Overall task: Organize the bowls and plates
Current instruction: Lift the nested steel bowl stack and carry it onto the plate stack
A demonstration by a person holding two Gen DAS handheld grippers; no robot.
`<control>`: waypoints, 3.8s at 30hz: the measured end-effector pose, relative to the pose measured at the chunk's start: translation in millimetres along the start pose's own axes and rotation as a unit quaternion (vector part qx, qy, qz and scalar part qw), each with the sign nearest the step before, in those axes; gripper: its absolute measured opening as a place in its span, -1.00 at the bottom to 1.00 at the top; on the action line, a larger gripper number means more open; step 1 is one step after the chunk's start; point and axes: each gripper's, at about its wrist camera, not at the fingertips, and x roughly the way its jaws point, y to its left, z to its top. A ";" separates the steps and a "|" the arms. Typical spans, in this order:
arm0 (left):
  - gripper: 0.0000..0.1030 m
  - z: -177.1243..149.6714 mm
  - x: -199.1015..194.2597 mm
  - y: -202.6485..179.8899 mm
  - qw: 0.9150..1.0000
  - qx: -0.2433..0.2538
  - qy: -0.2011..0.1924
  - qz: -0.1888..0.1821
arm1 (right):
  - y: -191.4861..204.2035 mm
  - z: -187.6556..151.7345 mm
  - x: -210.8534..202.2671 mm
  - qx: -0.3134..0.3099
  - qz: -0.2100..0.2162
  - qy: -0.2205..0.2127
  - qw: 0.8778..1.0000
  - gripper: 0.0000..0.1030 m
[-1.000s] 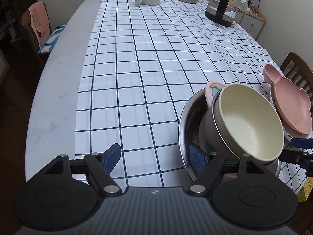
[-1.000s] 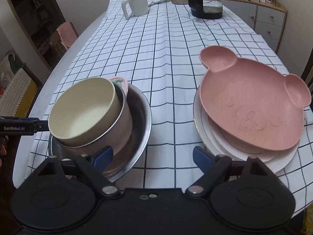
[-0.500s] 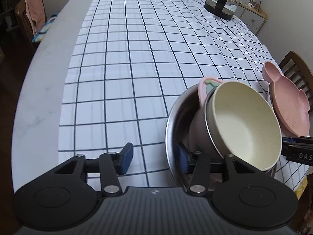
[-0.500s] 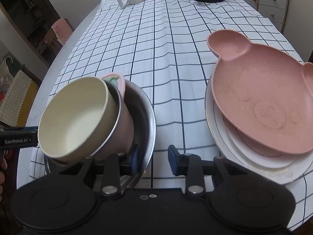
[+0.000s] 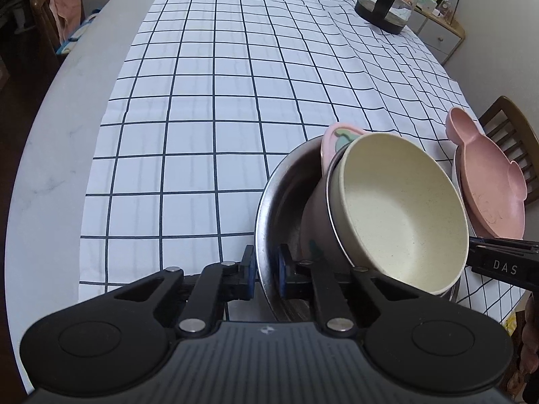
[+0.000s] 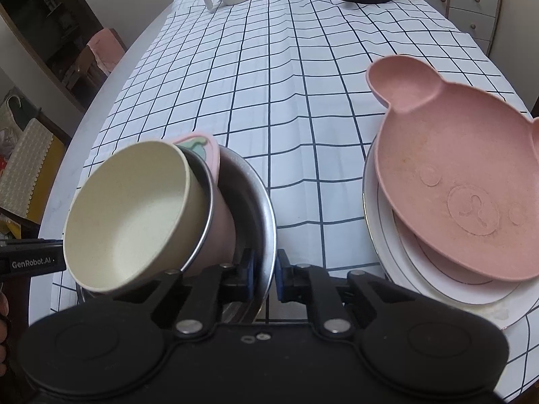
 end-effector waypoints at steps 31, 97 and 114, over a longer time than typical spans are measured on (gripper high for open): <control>-0.76 15.0 -72.0 -63.4 0.995 0.074 -0.069 -0.008 | -7.8 1.7 -78.4 0.013 -0.016 -0.063 0.998 -0.76; -0.75 63.5 54.7 -261.4 0.981 0.181 -0.056 -0.035 | -198.7 32.7 -77.1 0.064 -0.113 -0.079 0.988 -0.71; -0.73 65.3 45.9 -260.5 0.980 0.190 -0.058 -0.028 | -192.4 34.7 -72.8 0.064 -0.135 -0.057 0.987 -0.51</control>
